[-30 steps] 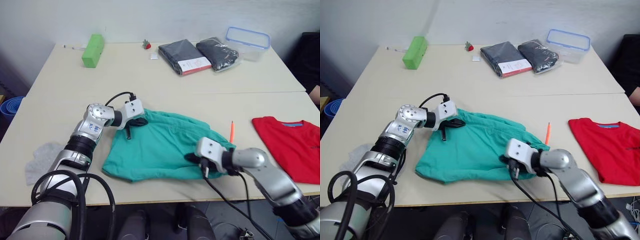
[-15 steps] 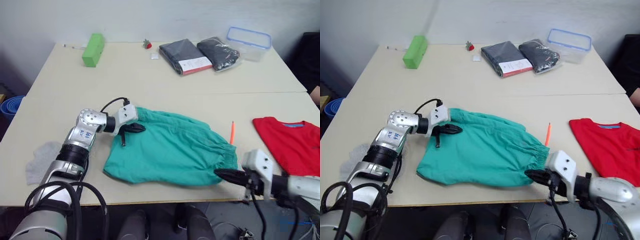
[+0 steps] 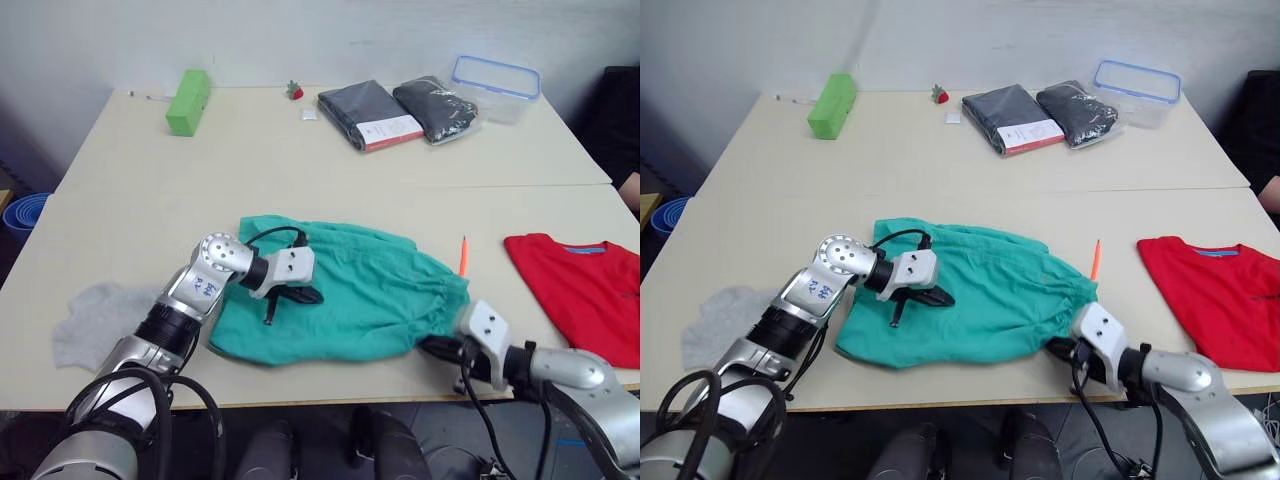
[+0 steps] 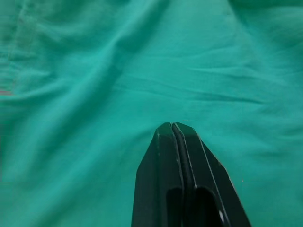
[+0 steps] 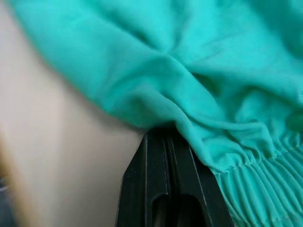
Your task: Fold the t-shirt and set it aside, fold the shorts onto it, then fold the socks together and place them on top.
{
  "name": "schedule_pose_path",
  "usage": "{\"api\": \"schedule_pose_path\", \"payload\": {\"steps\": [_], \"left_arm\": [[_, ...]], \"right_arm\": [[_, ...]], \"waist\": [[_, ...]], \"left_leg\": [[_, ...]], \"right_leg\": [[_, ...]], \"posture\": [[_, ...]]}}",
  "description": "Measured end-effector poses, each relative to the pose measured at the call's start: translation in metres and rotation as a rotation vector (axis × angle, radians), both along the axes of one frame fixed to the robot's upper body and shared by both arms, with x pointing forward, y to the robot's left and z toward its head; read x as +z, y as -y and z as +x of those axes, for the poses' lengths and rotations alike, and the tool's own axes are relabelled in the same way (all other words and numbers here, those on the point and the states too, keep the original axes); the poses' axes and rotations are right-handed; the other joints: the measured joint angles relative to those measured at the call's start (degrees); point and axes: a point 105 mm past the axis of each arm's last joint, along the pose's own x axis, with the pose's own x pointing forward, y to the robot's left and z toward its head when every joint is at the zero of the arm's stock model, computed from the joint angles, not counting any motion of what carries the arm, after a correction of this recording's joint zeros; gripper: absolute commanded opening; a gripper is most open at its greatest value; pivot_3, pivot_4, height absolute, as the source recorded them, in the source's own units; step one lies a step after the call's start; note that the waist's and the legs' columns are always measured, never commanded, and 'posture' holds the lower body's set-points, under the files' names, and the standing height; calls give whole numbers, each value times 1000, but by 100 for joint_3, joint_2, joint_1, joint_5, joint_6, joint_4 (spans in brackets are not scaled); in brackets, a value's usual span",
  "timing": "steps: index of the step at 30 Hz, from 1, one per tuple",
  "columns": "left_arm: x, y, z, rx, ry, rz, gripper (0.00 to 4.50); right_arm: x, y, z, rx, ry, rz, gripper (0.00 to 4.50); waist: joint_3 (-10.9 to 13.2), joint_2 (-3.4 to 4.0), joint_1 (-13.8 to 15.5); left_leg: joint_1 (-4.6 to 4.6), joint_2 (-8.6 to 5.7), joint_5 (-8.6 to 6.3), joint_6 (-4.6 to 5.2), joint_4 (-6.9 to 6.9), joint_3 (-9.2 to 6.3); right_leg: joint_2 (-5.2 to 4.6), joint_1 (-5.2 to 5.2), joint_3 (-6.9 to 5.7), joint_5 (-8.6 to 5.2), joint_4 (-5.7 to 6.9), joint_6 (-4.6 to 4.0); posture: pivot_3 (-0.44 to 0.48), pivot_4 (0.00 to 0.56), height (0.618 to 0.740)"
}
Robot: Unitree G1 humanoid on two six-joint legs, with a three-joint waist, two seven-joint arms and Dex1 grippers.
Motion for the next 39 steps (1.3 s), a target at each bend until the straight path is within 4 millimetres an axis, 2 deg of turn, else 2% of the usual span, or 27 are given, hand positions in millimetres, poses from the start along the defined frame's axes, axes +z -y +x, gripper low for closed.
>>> {"api": "schedule_pose_path", "payload": {"steps": [3,6,9,11,15,19,22,25,26,30,38,39], "left_arm": [[2,2,11,70,15,-45,25],[2,2,16,108,9,-71,25],[2,3,16,111,12,-74,25],[1,2,13,105,16,-77,25],[-3,-2,5,113,8,-94,0],[-5,2,0,100,9,-102,0],[-6,4,-3,94,8,-108,0],[-7,6,-6,89,-1,-113,0],[-7,7,-7,85,-2,-114,0],[-9,8,-10,78,-6,-110,0],[-9,7,-11,104,-10,-109,0],[-9,7,-11,106,-7,-108,0]], "right_arm": [[2,6,10,-37,22,3,0],[3,9,12,-66,17,29,0],[4,19,7,-119,-3,48,0],[6,24,-4,-180,-46,98,0],[15,24,-25,-340,-157,320,868],[11,16,-34,-473,-292,510,2254],[5,8,-37,-545,-381,647,3258],[8,-1,-32,-584,-423,778,4313],[9,-3,-28,-594,-435,828,4483],[13,-10,-8,-645,-502,994,4483],[18,-19,27,-683,-543,1119,4483],[19,-20,32,-683,-544,1128,4298]], "waist": [[-1,0,22],[-1,0,23],[-1,1,38],[-3,5,42],[-3,5,16],[-5,9,14],[-6,16,17],[-8,14,0],[-9,13,-6],[-11,10,-88],[-18,-1,-143],[-19,-3,-144]], "left_leg": [[-1,1,-2,4,-1,0],[-5,1,-2,4,-2,0],[-6,0,-2,5,-2,1],[-7,2,-3,5,-6,1],[-4,16,-7,-1,-8,1],[1,16,-13,1,-8,1],[-1,15,-15,3,-10,1],[-1,15,-15,4,-9,5],[1,14,-16,4,-9,8],[6,15,-17,8,-9,15],[5,17,-17,10,-9,25],[6,17,-17,10,-9,26]], "right_leg": [[-32,-2,2,2,0,1],[-30,-3,-1,5,12,5],[-29,-2,-2,6,9,7],[-31,-4,-2,6,7,7],[-24,-2,3,7,2,4],[-32,-4,8,6,-15,0],[-34,-8,9,6,-10,0],[-32,-6,10,6,-5,1],[-33,-6,13,6,-7,1],[-32,-5,20,6,-8,1],[-28,-5,29,6,13,2],[-28,-5,31,6,12,2]], "posture": [[0,150,740],[0,150,740],[0,150,740],[0,150,740],[0,150,740],[0,150,740],[0,150,740],[0,150,740],[0,150,740],[0,150,740],[0,150,740],[0,150,740]]}}
